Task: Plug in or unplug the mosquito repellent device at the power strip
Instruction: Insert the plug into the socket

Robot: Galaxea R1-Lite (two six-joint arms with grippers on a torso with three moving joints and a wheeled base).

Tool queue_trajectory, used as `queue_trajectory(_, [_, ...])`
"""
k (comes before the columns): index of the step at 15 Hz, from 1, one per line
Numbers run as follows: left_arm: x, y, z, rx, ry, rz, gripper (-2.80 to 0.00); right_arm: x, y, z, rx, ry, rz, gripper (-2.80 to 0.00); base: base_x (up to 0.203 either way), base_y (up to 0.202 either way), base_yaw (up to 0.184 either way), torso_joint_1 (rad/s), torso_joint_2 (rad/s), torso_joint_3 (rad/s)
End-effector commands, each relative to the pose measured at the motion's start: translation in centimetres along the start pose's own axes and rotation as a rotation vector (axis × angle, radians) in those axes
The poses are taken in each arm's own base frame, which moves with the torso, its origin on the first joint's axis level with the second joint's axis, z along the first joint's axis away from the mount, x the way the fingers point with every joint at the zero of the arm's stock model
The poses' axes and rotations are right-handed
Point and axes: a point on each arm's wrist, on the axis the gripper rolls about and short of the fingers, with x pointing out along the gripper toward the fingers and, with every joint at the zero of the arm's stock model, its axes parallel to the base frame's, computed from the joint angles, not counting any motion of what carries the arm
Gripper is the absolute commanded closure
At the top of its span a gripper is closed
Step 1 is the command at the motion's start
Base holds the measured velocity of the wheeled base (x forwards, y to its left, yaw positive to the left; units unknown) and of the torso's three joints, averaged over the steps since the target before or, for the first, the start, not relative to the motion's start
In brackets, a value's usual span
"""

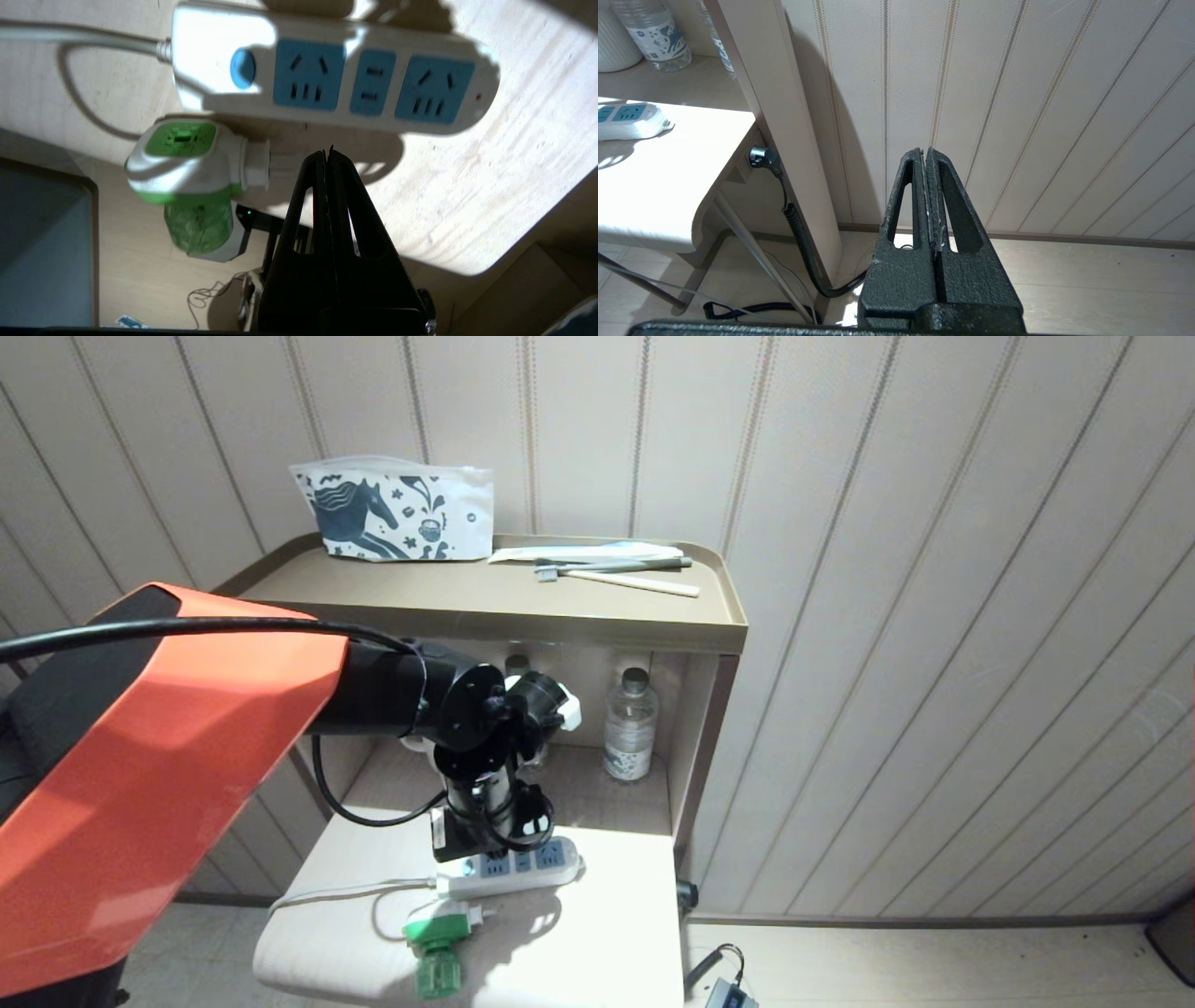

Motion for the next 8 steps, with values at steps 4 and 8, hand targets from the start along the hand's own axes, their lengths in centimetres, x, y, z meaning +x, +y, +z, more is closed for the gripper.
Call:
queue_trajectory(4, [-3.9,2.4,-3.3,0.029,0.007,-0.002,0.00,0.0,0.0,0.0,0.000,-0.001,0.000,0.00,0.000,0.000,0.000,0.000,0.00,0.000])
queue_trajectory(8, [-3.4,4.7,-5.6,0.013,0.038,0.037,-2.80,0.0,0.0,0.0,0.000,-0.001,0.000,0.00,0.000,0.000,0.000,0.000,0.00,0.000])
